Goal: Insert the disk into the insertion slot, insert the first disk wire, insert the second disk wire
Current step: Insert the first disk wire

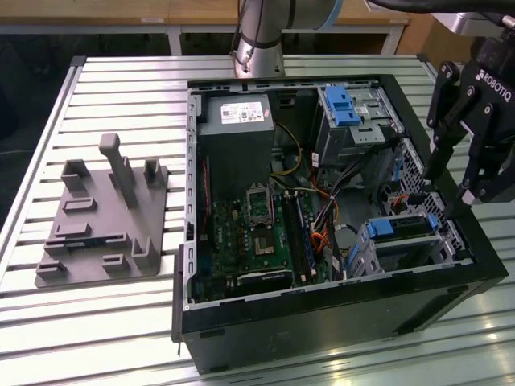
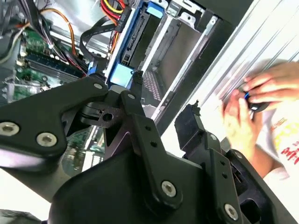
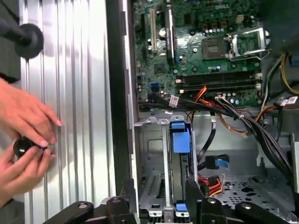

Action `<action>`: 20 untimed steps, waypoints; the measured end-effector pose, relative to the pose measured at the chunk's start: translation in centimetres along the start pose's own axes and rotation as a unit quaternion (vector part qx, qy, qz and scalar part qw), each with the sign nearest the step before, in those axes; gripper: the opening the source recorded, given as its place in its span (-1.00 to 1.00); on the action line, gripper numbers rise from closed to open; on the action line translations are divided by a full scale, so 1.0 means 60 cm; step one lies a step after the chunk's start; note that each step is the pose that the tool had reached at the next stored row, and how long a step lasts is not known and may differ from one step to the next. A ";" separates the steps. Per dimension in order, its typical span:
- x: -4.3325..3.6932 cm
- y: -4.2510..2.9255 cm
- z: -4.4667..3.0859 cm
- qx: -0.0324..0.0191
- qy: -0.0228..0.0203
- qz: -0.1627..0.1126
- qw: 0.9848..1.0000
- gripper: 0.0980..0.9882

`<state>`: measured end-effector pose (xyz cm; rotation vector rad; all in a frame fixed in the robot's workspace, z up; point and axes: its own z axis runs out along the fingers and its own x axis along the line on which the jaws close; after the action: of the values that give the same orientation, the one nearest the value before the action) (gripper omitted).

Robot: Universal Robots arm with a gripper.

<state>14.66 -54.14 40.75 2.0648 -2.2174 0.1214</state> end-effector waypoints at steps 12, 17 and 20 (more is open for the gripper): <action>-0.040 -0.012 0.000 0.000 0.006 0.006 1.000 0.03; -0.043 -0.037 0.006 0.000 0.006 0.000 1.000 0.03; -0.044 -0.039 0.012 0.002 0.007 -0.012 1.000 0.03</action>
<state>17.13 -51.80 39.66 2.0867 -2.1847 0.1367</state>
